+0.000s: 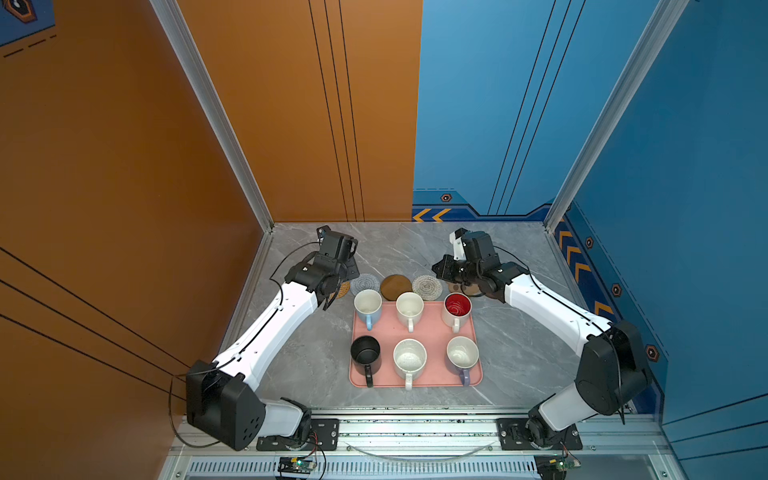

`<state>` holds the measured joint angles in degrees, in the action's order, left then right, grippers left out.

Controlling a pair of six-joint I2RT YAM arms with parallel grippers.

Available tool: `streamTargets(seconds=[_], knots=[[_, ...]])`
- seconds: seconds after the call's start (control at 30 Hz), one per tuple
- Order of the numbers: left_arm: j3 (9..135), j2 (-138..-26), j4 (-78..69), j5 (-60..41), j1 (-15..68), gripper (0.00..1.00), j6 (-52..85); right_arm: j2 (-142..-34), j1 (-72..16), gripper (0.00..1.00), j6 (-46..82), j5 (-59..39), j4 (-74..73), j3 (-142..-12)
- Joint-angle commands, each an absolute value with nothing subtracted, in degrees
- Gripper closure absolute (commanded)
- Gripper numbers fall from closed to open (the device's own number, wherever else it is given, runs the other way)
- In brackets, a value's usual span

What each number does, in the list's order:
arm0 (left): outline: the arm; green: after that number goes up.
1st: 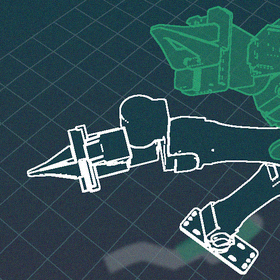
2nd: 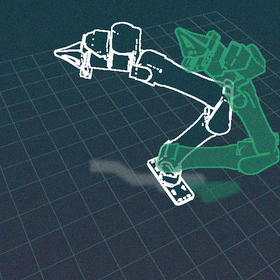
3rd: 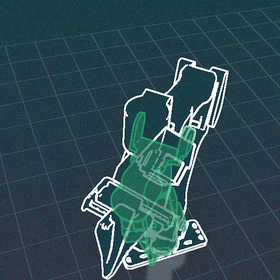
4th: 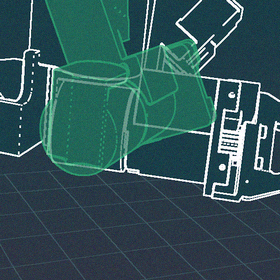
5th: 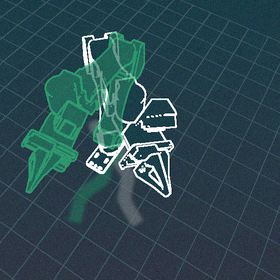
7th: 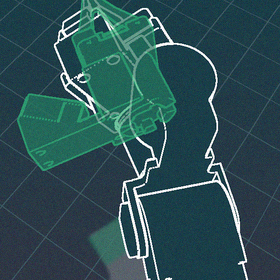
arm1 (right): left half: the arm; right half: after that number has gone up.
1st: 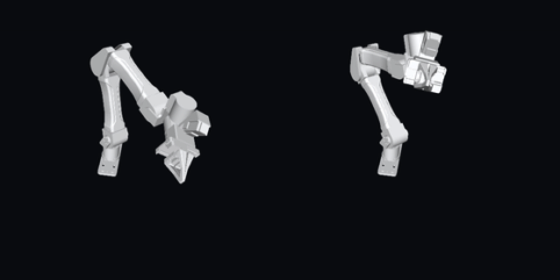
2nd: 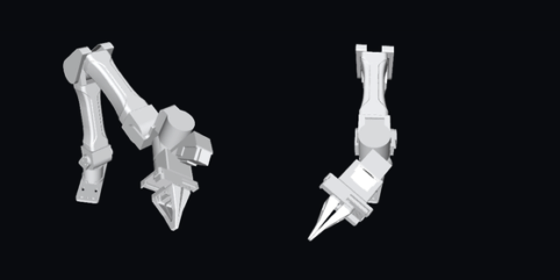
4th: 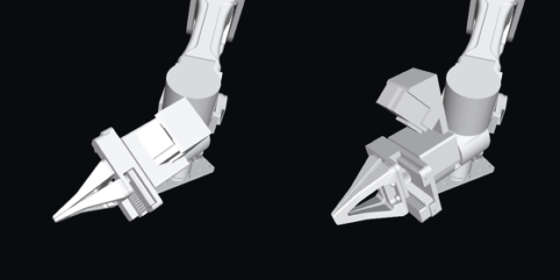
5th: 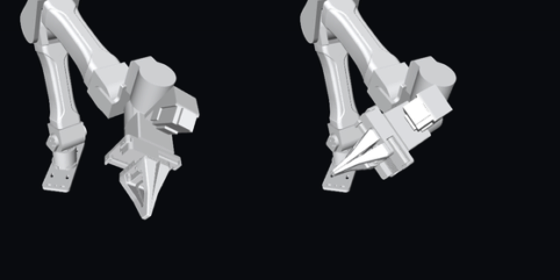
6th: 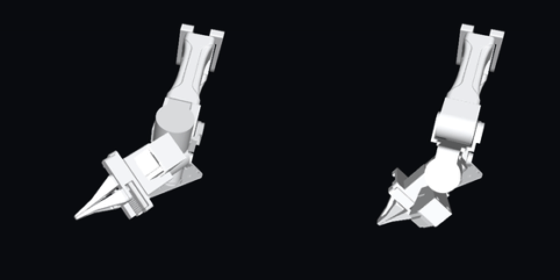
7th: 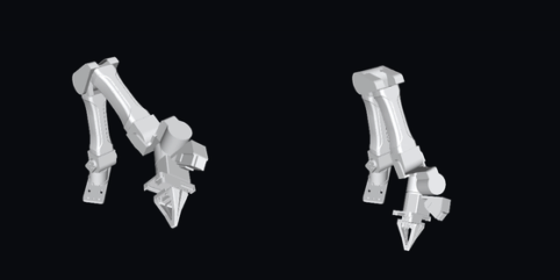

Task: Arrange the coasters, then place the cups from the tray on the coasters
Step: 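Raise both grippers up and back from the coasters, then move the right gripper over the purple-handled mug while the left approaches the tray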

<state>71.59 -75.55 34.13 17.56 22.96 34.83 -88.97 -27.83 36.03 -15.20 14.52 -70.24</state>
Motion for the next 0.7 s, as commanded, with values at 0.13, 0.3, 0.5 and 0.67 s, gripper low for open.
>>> streamTargets(seconds=[0.13, 0.3, 0.5, 0.67], knots=[[70.0, -65.4, 36.1, 20.7, 29.3, 1.00, 32.4, -82.0, -30.2, 0.85, 33.0, -13.7, 16.0, -69.8], [70.1, -61.9, 36.0, 23.6, 37.0, 0.94, 31.1, -75.9, -32.3, 0.72, 30.9, -9.9, 18.7, -68.9], [70.9, -60.7, 36.0, 28.9, 46.2, 0.77, 29.1, -67.2, -36.1, 0.57, 27.6, -0.7, 24.7, -68.0], [72.2, -61.8, 35.9, 34.4, 54.0, 0.63, 26.9, -62.2, -39.0, 0.50, 25.8, 4.3, 29.9, -67.6]])
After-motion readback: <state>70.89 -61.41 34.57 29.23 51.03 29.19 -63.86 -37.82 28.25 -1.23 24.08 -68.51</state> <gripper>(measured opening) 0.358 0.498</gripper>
